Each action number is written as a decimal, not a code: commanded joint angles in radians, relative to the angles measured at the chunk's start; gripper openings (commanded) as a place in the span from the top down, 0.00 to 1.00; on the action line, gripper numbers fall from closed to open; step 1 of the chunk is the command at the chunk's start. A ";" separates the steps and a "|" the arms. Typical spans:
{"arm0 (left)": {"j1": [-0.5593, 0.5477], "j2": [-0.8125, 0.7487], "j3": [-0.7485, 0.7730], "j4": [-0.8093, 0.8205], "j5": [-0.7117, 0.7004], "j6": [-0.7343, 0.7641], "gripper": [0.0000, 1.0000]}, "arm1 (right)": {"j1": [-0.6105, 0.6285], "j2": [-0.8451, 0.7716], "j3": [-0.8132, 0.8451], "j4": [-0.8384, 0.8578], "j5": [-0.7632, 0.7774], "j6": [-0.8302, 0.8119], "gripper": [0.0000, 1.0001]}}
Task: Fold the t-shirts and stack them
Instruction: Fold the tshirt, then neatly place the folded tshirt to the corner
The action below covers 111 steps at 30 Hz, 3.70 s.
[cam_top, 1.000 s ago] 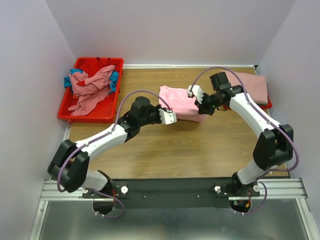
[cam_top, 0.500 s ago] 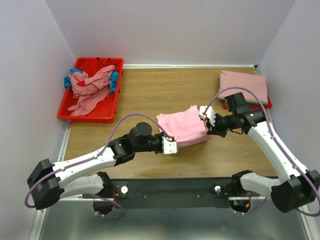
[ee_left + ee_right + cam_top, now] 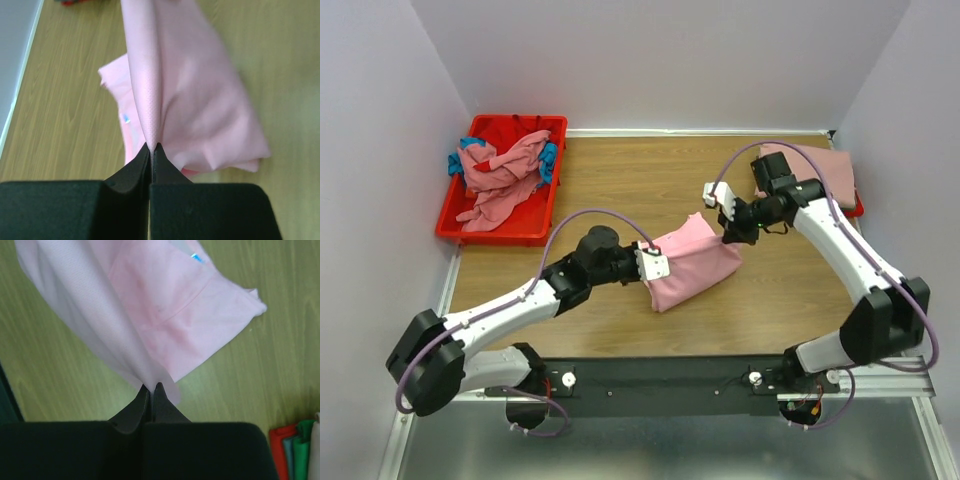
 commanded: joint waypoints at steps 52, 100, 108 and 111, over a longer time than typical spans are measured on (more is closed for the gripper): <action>0.319 0.455 0.149 0.176 -0.117 -0.002 1.00 | 0.014 0.558 0.439 0.219 -0.119 0.171 1.00; 0.425 -0.043 0.236 -0.051 -0.444 -0.554 0.06 | -0.038 0.684 0.352 0.631 0.038 0.877 0.07; 0.425 -0.381 0.025 -0.112 -0.282 -0.615 0.06 | -0.078 0.821 0.441 0.532 -0.042 0.835 0.07; 0.425 -0.450 0.007 -0.109 -0.247 -0.621 0.06 | -0.080 0.848 0.447 0.521 -0.077 0.848 0.07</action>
